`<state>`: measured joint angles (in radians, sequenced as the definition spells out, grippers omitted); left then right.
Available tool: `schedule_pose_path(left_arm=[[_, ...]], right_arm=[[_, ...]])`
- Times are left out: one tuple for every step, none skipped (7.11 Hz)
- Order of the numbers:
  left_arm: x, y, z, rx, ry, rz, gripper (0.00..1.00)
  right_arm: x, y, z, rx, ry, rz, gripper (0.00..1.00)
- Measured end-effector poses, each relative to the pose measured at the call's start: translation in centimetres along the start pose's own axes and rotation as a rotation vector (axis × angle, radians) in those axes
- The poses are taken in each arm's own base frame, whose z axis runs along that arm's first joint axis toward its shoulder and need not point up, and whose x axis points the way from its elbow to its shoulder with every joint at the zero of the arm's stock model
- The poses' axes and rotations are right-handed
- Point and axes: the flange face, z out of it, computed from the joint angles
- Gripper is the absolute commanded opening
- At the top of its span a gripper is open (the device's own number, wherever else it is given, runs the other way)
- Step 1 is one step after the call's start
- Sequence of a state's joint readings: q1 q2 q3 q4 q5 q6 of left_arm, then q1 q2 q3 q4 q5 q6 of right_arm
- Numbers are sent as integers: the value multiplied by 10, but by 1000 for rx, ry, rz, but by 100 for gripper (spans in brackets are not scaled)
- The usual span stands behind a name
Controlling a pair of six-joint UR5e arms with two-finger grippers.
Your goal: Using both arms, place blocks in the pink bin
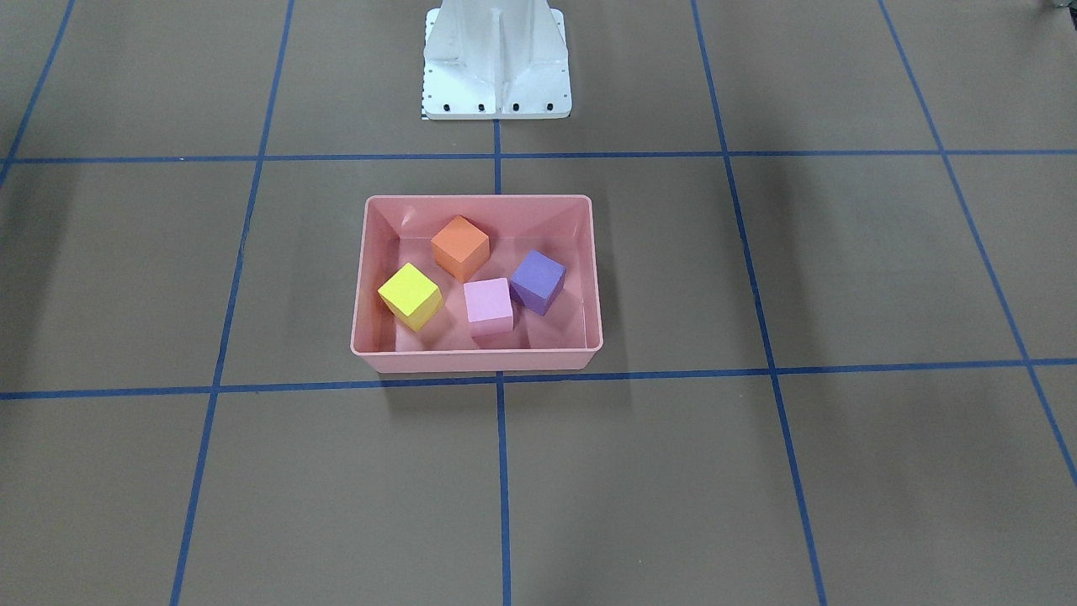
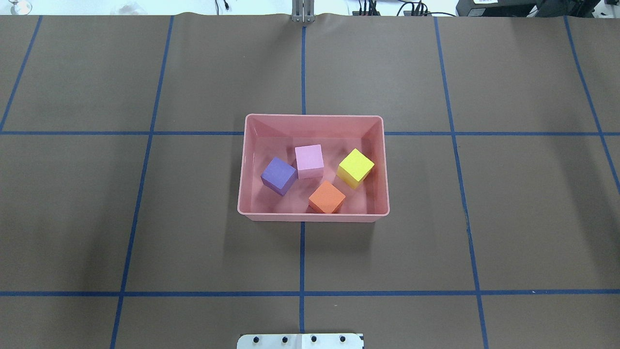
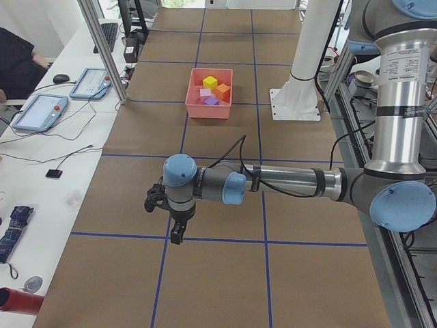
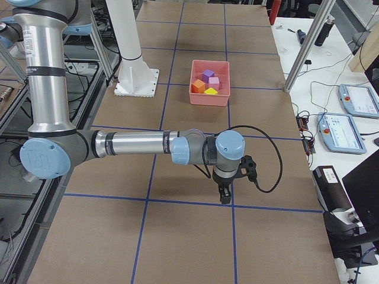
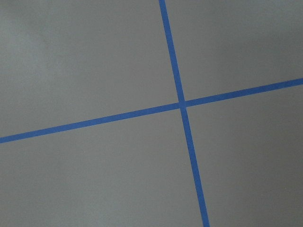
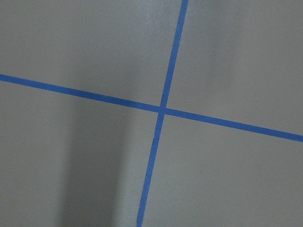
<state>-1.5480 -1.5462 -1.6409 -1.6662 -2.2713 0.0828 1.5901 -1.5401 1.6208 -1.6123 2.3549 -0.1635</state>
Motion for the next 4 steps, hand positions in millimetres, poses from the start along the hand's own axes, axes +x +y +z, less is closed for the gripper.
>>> schedule_pose_path(left_arm=[[0, 0, 0, 1, 0, 0, 100], [-1, 0, 0, 1, 0, 0, 100], [-1, -1, 1, -1, -1, -1, 100], [-2, -2, 2, -3, -2, -2, 100]], right_arm=[[-2, 0, -4, 11, -18, 1, 100], [-7, -1, -9, 22, -30, -5, 100], [-14, -1, -15, 36, -34, -16, 100], [-19, 1, -21, 46, -34, -26, 100]])
